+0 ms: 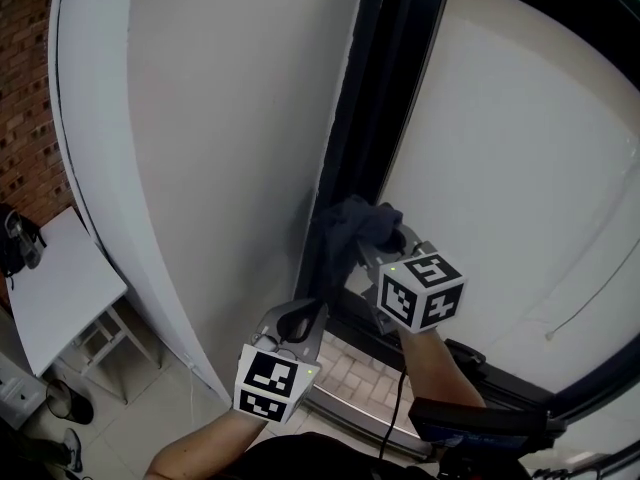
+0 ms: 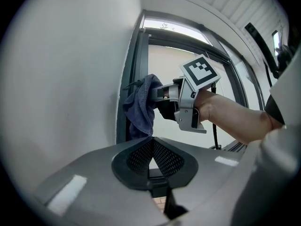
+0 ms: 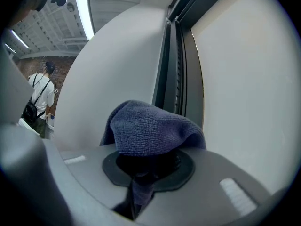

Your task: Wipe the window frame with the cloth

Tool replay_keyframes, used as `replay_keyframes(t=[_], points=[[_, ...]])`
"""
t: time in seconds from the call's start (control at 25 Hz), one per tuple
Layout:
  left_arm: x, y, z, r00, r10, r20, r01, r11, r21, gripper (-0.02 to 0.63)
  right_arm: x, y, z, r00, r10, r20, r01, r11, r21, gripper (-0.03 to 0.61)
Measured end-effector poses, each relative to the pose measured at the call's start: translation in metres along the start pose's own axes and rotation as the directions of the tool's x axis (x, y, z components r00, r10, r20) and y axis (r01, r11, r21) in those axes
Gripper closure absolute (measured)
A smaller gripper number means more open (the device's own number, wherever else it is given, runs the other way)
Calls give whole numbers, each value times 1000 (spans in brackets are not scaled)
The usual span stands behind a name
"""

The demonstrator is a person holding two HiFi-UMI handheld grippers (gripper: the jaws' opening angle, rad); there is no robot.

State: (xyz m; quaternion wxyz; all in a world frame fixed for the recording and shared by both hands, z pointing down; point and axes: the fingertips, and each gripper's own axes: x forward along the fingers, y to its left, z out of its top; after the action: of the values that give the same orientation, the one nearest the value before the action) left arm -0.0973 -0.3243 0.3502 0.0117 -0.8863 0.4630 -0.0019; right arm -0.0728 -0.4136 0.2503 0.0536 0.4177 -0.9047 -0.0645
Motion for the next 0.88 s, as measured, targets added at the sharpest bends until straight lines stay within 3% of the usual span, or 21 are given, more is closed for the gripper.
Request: replay_keyframes(t=[0.56, 0.88], points=[[14, 11, 96, 992, -5, 126, 4, 1000, 5, 620, -2, -10, 70, 997, 14, 73, -8, 997, -77, 529], [14, 24, 147, 982, 35, 188, -41, 999, 29, 620, -6, -17, 109, 992, 15, 126, -1, 994, -111, 529]])
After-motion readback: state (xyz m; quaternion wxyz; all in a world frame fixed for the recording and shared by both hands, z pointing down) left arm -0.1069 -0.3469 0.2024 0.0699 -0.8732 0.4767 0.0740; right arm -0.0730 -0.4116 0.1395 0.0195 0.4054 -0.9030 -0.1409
